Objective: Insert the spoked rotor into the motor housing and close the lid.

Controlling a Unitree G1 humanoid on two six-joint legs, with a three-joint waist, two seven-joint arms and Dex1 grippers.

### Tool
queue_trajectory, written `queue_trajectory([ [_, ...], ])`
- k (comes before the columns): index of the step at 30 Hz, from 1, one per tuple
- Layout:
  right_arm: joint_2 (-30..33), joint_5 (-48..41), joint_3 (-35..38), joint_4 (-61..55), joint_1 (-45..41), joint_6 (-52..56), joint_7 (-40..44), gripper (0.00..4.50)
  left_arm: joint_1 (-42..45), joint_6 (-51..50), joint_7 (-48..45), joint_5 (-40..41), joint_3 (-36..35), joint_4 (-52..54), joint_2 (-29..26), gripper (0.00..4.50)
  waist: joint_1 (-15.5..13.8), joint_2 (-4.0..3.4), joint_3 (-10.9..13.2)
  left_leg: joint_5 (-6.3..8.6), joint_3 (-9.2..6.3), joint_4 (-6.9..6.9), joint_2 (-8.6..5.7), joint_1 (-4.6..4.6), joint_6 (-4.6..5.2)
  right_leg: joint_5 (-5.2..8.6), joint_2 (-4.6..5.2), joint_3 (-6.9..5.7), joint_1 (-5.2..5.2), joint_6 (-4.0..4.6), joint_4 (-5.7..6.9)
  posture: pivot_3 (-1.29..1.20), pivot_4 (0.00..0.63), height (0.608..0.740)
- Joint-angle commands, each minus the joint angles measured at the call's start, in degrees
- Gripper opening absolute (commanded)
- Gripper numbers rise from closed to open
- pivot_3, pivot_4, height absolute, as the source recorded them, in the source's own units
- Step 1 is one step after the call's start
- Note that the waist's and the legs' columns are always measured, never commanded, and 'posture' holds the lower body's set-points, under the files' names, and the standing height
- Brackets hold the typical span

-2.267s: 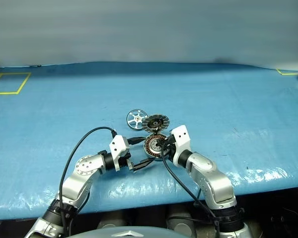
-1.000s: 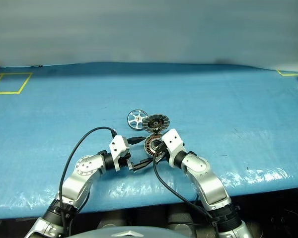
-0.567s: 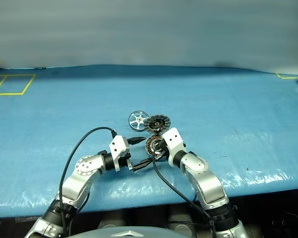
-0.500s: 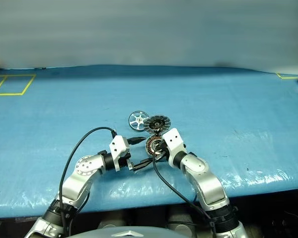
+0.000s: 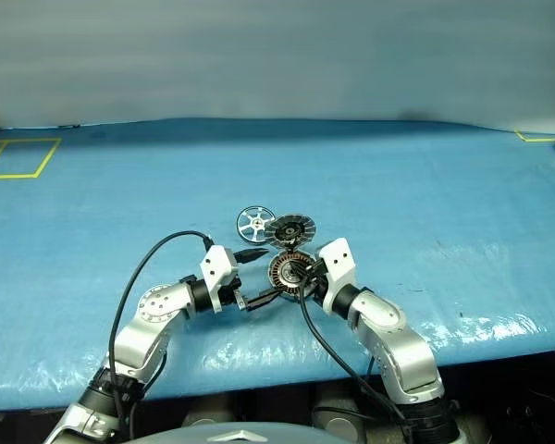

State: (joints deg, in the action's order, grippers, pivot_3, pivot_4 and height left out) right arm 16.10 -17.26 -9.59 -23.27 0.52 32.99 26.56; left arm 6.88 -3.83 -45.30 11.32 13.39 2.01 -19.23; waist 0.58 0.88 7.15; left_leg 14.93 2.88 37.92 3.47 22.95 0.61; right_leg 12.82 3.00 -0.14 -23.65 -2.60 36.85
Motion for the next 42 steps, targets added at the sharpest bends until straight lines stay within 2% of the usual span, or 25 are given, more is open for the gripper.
queue_trajectory([
  [1,2.76,-0.18,-0.67,-5.78,1.37,0.88,1.31,0.02,0.96,-1.98,0.32,2.69,-3.22,2.07,-0.47,4.5,0.0,0.02,0.01,0.0,0.0,-0.01,0.0,0.0,0.0,0.01,0.0,-0.01,0.01,-0.01,-0.01,0.0,0.15,0.74],
  [6,10.31,1.49,-3.53,-9.89,4.35,3.51,3.93,0.02,5.68,-4.66,1.36,4.77,-8.34,-1.58,-1.46,4.5,-0.19,0.09,0.12,0.0,0.0,0.04,-0.01,0.0,0.0,0.08,0.0,-0.03,0.04,-0.1,-0.01,0.0,0.15,0.74],
  [9,13.49,2.54,-4.32,-11.74,5.44,3.65,4.43,0.02,9.44,-4.4,-0.62,3.75,-8.51,-4.63,-3.44,4.5,-0.06,0.16,0.2,0.0,0.01,0.08,-0.01,0.0,0.0,0.11,0.0,-0.04,0.04,-0.15,0.0,0.0,0.15,0.74],
  [15,13.3,2.26,-2.6,-14.86,5.56,1.35,3.55,0.02,18.4,-3.08,-7.25,0.98,-6.34,-9.94,-8.01,4.5,-0.09,0.42,0.41,0.0,-0.01,0.02,-0.02,0.01,0.0,0.06,-0.04,-0.03,0.02,-0.08,-0.01,0.0,0.15,0.74],
  [20,12.8,2.25,-2.18,-18.53,6.51,1.33,2.35,0.02,28.47,1.03,-12.2,-4.4,-2.98,-20.56,-10.22,4.5,-0.48,0.52,0.47,0.0,-0.05,0.06,-0.04,0.13,0.0,0.06,-0.04,-0.08,-0.01,-0.1,-0.04,0.0,0.15,0.74],
  [24,12.62,0.89,-3.1,-21.58,8.22,1.77,2.68,0.02,35.9,6.74,-13.43,-10.81,0.94,-32.05,-10.13,4.5,-0.56,0.52,0.48,0.0,-0.04,0.05,-0.05,0.14,0.0,0.01,-0.04,-0.07,-0.01,-0.02,-0.06,0.0,0.15,0.74],
  [30,11.82,-1.56,-2.87,-22.83,9.99,3.1,2.11,0.02,44.36,13.58,-17.06,-16.26,5.55,-45.85,-7.1,4.5,-0.72,0.6,0.52,0.01,-0.09,0.14,-0.06,0.29,0.02,0.02,-0.06,-0.11,-0.07,-0.04,-0.06,0.0,0.15,0.74],
  [42,11.73,1.43,-3.08,-22.49,12.65,1.97,-1.15,0.02,52.67,14.71,-15.59,-24.63,9.44,-59.45,-1.7,4.5,-0.74,0.61,0.53,0.02,-0.21,0.28,-0.07,0.57,0.03,-0.03,-0.06,-0.18,-0.23,-0.13,-0.04,0.0,0.15,0.74],
])
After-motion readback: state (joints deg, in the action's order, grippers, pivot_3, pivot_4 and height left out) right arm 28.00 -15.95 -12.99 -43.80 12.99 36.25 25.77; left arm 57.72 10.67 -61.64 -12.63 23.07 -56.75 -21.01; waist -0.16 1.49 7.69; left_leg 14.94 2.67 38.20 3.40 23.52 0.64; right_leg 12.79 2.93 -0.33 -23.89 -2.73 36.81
